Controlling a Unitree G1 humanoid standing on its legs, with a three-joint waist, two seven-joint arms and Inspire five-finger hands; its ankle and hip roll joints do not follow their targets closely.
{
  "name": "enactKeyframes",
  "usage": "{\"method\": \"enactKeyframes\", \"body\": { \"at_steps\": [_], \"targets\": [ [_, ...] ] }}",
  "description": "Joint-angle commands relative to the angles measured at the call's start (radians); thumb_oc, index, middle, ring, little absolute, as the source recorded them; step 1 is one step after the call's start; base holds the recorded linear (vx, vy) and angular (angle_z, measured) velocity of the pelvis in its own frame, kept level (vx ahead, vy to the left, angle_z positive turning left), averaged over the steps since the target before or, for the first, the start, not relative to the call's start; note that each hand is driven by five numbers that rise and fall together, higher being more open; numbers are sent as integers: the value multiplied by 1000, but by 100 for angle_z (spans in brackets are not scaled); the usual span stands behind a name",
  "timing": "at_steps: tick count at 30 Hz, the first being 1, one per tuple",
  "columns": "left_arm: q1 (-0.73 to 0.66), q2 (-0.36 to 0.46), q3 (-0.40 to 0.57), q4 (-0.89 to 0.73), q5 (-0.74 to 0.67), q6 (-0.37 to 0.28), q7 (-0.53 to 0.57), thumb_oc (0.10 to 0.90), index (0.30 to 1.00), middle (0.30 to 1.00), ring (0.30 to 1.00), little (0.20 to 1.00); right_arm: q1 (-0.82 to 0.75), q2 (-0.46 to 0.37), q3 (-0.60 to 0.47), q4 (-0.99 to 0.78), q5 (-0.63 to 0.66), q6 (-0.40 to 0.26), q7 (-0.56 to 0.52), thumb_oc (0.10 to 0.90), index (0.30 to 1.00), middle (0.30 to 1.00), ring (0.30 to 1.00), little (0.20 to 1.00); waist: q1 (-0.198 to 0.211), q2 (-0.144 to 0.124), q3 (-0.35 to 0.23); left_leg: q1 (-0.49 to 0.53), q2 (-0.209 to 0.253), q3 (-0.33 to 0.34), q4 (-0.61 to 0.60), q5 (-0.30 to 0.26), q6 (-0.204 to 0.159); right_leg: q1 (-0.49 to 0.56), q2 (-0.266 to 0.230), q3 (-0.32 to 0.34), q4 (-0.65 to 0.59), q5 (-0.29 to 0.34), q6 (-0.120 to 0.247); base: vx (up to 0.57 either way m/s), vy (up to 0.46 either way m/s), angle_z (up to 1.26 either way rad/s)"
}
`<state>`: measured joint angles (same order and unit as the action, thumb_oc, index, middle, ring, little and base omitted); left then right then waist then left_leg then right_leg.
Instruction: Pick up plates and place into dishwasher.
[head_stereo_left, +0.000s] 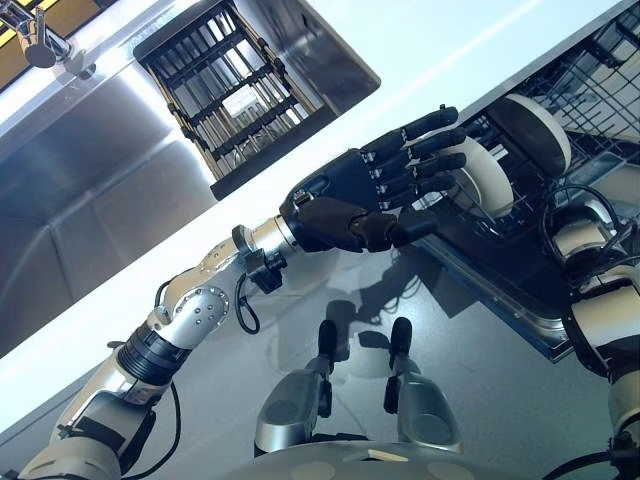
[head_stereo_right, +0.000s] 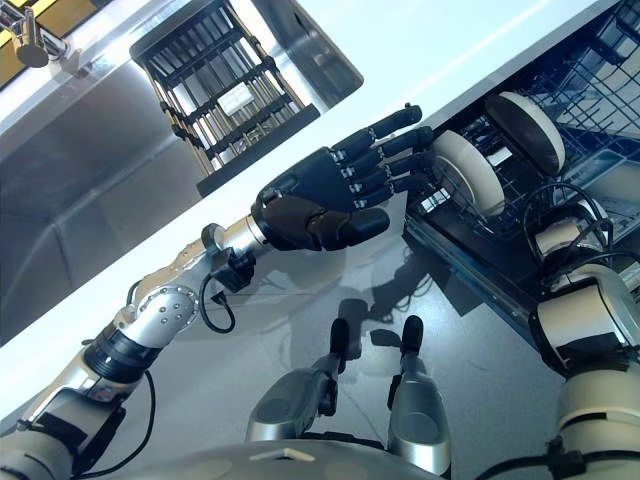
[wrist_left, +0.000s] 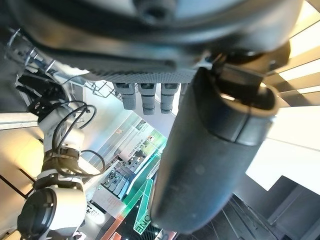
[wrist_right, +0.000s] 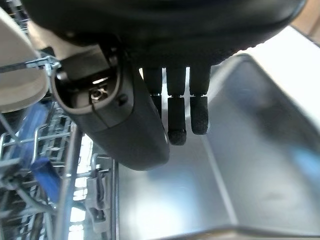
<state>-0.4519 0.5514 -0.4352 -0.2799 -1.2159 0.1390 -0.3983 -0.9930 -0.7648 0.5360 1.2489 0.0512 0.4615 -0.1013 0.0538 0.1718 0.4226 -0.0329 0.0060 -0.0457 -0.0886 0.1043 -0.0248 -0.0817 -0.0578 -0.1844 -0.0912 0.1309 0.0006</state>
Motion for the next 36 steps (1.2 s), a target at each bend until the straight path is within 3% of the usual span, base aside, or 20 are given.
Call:
{"method": "enactKeyframes", "body": {
  "at_steps": [1,7,13,21,36],
  "targets": [
    [-77,-11,14,3,-60,-90,-13,800,900,900,900,900,-230,22,155,-101,-108,-47,-1,100,300,300,300,200,49,-43,23,-56,-33,-1,42,-9,3,-17,-54,-1,130,-48,29,-57,52,5],
    [-93,-48,1,14,-49,-70,-3,800,900,900,900,900,-272,2,205,-76,-146,-36,39,100,300,300,300,200,64,-49,44,-91,-49,-29,212,-76,11,-2,-56,-30,257,-138,-10,-4,16,7],
    [-79,-52,23,12,-64,-1,-5,800,900,900,900,900,-235,-9,143,-50,-123,-34,66,100,300,300,300,200,97,-80,64,-165,-59,-49,468,-192,32,-16,-92,-79,489,-247,-46,32,-28,26],
    [-29,-57,93,25,-74,15,-23,800,900,900,900,900,-196,0,53,-84,-77,-83,20,100,300,300,300,200,102,-95,83,-270,-81,-56,729,-316,73,-107,-118,-39,738,-348,-80,-32,22,15],
    [22,-52,128,36,-57,-3,-26,800,900,900,900,900,-152,-38,-3,-106,3,-191,-60,100,300,300,300,200,79,-98,59,-300,-77,-37,838,-350,92,-153,-103,5,844,-382,-96,17,29,-7]
  ]
}}
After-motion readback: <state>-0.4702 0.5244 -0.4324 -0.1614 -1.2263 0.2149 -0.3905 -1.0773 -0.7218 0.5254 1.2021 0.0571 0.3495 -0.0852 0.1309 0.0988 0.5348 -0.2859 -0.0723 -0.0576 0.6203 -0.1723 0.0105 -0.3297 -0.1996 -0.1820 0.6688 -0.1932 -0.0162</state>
